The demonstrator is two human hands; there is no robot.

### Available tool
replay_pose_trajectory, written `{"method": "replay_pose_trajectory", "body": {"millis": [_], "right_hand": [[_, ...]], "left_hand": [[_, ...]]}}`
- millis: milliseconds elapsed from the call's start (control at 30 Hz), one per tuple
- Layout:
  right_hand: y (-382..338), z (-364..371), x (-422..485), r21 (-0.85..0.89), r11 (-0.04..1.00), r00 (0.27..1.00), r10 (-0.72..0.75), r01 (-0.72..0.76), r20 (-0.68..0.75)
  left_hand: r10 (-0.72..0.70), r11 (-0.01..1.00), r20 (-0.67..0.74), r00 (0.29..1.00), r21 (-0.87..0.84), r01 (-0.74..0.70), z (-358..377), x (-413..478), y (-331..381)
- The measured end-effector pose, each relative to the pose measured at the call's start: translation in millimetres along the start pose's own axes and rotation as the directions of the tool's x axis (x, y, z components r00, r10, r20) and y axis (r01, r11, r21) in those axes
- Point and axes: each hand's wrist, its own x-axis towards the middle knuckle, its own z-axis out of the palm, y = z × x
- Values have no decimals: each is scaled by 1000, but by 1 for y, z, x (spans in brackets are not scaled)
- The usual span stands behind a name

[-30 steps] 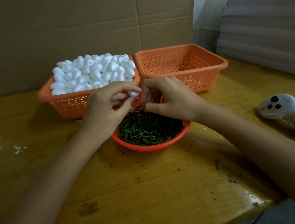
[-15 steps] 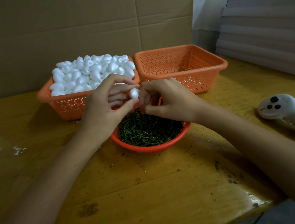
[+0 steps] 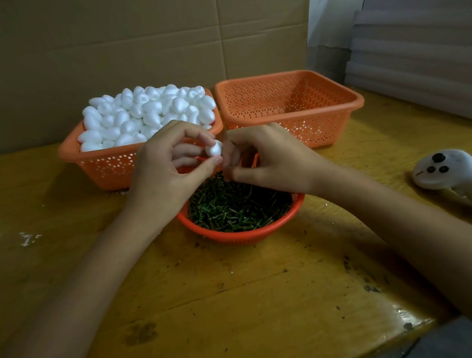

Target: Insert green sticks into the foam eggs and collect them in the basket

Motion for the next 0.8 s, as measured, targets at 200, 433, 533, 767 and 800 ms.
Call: {"method": "replay_pose_trajectory", "body": {"millis": [200,433,533,767,800], "right_hand": [[0,0,-1,-3,1000,1000,-9,9,10],[-1,-1,0,-2,1000,1000,-21,21,14],[-1,-1,0,-7,1000,1000,-22,22,19],[0,0,0,-33,999,1000,-25,25,5],[0,1,0,-42,999,1000,-24,24,0]], "left_hand": [[8,1000,-1,1000,-4,-8,0,-1,-1],[46,999,-21,999,1,-46,0,0,-2],[60,998,-19,998,7,-60,1,-1,-1],[45,999,-28,999,18,-45,1,-1,1],[41,999,-28,999,17,-41,1,-1,1]]}}
